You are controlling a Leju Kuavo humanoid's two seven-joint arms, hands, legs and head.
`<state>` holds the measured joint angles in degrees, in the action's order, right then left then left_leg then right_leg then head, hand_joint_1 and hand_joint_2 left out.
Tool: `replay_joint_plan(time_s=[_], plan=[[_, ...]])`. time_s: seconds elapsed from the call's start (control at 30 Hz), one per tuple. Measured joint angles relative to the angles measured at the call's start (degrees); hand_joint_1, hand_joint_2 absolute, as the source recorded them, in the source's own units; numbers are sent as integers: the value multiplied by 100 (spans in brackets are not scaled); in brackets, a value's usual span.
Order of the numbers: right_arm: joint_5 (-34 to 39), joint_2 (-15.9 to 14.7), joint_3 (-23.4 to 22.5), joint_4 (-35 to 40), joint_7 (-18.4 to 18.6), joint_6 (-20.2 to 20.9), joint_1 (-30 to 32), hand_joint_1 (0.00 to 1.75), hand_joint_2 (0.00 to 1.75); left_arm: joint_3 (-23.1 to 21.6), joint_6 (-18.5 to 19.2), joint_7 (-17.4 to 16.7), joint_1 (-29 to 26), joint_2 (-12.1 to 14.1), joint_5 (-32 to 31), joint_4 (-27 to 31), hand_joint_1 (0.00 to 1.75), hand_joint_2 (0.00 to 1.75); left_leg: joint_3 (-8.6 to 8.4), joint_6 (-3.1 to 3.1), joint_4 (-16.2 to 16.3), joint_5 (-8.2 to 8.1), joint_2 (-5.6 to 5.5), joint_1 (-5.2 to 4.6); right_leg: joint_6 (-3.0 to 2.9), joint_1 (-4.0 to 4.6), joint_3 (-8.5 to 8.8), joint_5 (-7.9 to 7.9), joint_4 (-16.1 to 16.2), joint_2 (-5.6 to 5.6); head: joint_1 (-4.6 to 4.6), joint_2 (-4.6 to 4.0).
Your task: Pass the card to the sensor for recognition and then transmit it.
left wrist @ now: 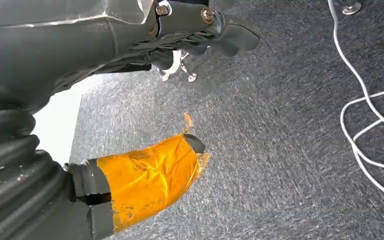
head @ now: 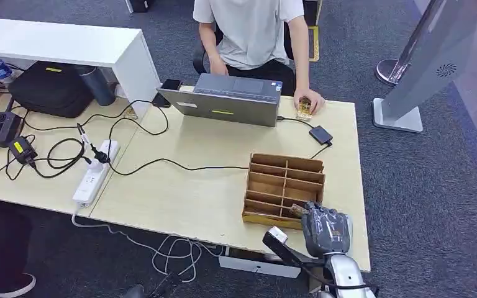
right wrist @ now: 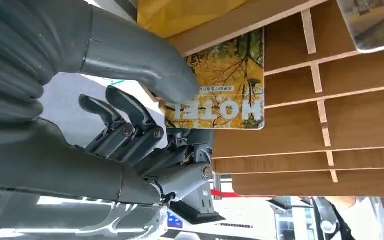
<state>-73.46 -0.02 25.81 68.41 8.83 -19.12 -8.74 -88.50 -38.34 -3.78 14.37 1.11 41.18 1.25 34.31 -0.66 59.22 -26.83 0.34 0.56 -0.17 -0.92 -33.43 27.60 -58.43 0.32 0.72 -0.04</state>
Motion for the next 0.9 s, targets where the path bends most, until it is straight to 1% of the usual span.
replay_joint_plan(time_s=[0.13,0.23,0.3,0.4,0.57,0.8,0.83,0.9], plan=[[24,15,0,0,-4,6,9,175,175,0,0,-39,5,-4,-197,0,0,175,-1,0,0,0,0,0,0,0,0,0,0,0,2,0],[24,35,-15,2,-4,22,18,175,175,0,0,22,99,39,-219,0,0,175,0,0,0,1,-1,1,0,1,0,0,0,-1,0,0],[26,46,-24,2,-13,31,16,175,175,0,0,-15,172,57,-258,0,0,175,0,-1,0,1,0,1,0,1,0,-1,-1,-1,2,0],[142,46,-44,28,-98,54,-20,175,175,0,0,-98,204,79,-278,0,0,175,0,-1,1,1,1,1,0,0,0,-1,-1,1,2,0],[418,46,-96,197,-262,206,-180,175,175,0,0,-98,203,109,-293,0,0,175,0,-1,0,1,0,1,-1,1,0,-1,-1,0,0,0],[660,44,-192,539,-367,548,-466,175,175,0,0,-103,198,114,-334,0,0,175,0,-1,1,1,0,0,0,0,1,-1,-1,0,0,0],[735,39,-203,595,-380,625,-498,175,175,0,0,-101,193,114,-323,0,0,175,0,-1,1,1,0,0,0,0,0,-1,-1,0,0,0],[898,3,-236,762,-407,924,-587,175,175,0,0,-83,182,116,-271,0,0,175,0,-1,1,1,1,0,0,0,0,-2,-1,1,2,0]])
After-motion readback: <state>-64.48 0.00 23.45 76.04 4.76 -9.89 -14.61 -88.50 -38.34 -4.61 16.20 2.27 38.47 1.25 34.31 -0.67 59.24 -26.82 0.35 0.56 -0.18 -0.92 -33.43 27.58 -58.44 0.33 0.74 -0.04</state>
